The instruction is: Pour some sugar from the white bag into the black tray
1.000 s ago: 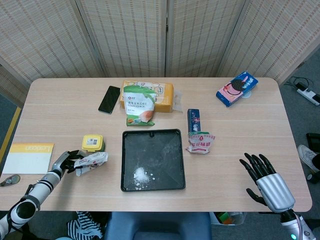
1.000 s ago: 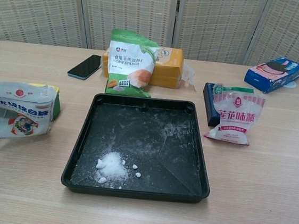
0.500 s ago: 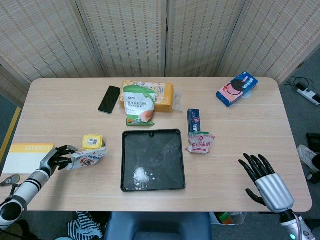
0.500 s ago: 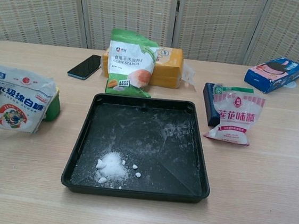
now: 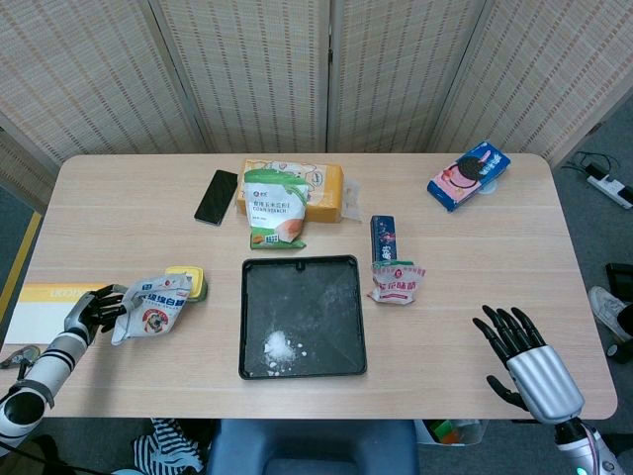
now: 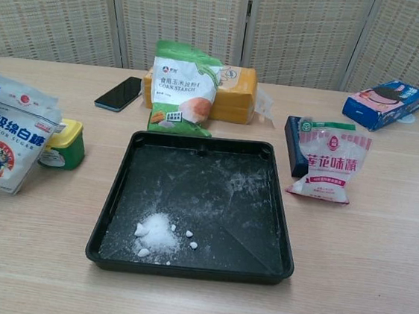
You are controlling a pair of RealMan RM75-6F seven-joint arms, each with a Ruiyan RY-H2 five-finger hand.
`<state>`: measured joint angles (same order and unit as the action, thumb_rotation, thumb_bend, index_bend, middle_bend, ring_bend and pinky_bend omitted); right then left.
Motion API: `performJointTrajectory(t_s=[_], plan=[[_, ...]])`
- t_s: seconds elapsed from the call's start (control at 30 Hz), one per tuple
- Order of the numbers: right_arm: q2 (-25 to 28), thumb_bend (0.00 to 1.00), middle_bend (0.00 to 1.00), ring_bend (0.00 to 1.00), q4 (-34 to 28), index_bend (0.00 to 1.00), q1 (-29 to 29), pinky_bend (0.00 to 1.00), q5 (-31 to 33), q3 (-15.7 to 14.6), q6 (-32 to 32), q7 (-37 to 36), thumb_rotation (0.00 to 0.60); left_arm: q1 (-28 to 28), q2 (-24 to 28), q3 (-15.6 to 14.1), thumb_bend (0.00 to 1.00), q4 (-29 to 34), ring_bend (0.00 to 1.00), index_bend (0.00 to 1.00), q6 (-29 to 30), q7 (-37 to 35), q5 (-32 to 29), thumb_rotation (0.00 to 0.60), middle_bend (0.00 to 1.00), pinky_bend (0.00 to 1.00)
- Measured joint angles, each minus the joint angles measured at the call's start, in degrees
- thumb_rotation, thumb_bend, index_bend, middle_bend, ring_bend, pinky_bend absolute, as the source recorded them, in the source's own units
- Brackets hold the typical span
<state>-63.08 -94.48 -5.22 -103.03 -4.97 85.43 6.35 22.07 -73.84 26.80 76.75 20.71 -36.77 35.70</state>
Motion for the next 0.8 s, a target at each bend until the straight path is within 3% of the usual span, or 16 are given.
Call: performJointTrajectory(t_s=[0.13,0.23,0.3,0.4,0.7,0.8], plan=[[-0.1,0.29,0.0,0.0,0.0,0.0,-0.1,0.0,0.0,0.0,-0.2,0.2,0.6,3.7,0.5,-3.7,0.2,-1.1,1.0,0.55,3.4,2.4,-8.7,0.6,0.84,1.0],[-0.1,0.29,0.0,0.0,-0.1,0.0,0.0,0.0,0.0,-0.1,-0.2,0.1,0.6,6.2,1.4,-6.5,0.2,-1.2,1.0,0.54,5.3,4.8,-13.6,0.6,0.81,1.0],[-0.1,0.29,0.0,0.0,-0.1,0.0,-0.1,0.0,0.0,0.0,-0.2,0.1,0.6,7.0,2.2,-7.5,0.2,-0.9,1.0,0.53,6.5,6.1,-14.8,0.6,0.72,1.0],[-0.1,0.29,0.0,0.0,-0.2,0.0,-0.1,0.0,0.0,-0.1,-0.5,0.2,0.6,7.2,2.6,-7.9,0.2,-0.3,1.0,0.48,8.6,7.1,-14.2,0.6,0.44,1.0],[-0.1,0.29,0.0,0.0,-0.3,0.0,-0.2,0.0,0.2,-0.1,-0.9,0.3,0.6,4.9,3.6,-5.1,0.2,0.3,0.89,0.23,8.5,5.5,-6.1,0.6,0.09,1.0],[-0.1,0.29,0.0,0.0,-0.3,0.0,-0.3,0.0,0.3,-0.1,-1.0,0.5,0.6,3.5,3.7,-3.4,0.19,0.5,0.88,0.19,9.3,3.9,-2.1,0.6,0.04,1.0]])
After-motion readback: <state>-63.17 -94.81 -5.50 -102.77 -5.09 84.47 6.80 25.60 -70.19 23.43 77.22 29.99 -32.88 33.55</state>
